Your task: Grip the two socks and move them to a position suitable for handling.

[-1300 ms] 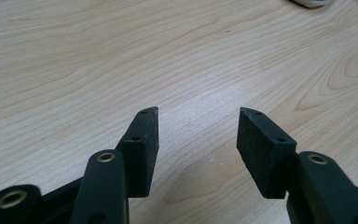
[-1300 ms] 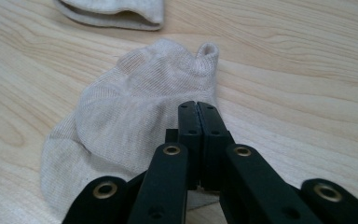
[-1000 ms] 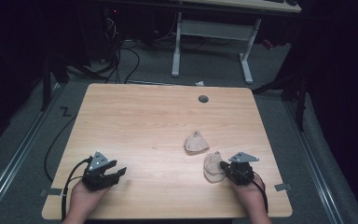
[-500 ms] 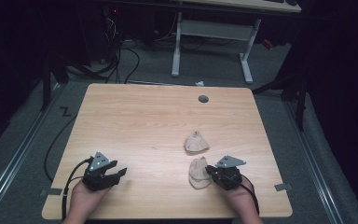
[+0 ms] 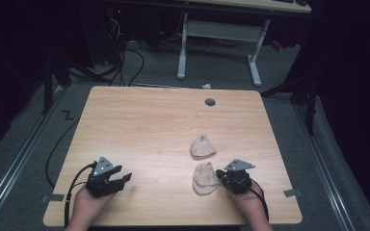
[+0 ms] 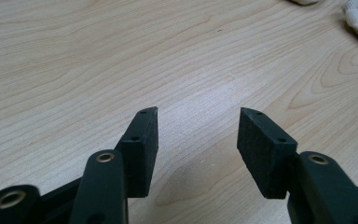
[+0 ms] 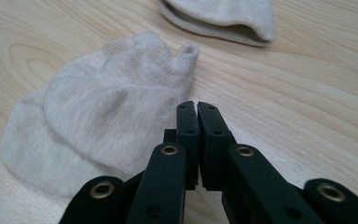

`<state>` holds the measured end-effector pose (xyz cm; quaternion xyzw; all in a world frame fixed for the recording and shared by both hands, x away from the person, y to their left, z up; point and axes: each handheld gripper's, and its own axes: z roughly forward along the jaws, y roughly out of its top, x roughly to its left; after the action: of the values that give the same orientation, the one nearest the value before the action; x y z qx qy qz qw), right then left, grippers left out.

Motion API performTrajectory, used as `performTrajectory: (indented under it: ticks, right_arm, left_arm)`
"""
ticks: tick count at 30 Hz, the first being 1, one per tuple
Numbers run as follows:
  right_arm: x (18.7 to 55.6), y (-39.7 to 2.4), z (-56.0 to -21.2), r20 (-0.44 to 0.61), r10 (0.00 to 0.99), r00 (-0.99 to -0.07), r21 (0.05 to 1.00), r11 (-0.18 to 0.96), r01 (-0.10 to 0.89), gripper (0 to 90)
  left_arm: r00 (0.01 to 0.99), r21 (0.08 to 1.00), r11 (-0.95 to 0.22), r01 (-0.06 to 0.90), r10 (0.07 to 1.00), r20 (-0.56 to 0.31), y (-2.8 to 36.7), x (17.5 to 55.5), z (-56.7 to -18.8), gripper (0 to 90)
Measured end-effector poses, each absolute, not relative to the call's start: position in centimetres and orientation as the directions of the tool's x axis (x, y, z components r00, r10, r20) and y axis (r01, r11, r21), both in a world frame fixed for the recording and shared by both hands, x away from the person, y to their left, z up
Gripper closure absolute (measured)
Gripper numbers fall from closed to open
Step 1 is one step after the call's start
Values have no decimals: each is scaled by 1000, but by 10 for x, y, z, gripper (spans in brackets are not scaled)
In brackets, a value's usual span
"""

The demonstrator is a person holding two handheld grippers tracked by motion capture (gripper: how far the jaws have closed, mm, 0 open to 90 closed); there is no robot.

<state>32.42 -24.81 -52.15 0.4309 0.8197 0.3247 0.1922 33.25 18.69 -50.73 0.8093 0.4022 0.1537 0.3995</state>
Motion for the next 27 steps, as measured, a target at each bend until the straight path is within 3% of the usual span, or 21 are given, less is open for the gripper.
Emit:
performTrajectory:
  ticks: [20,27]
  right_arm:
    - [321,-182,-523,-72,720,-690,685,539,491,871]
    - [317,-167,-513,-93,710,-698,712,538,451,852]
  left_arm:
    - [669,772,-384,507,740,-72,170,326,-505,486]
    - [745,767,-449,459,665,-57,136,312,-505,498]
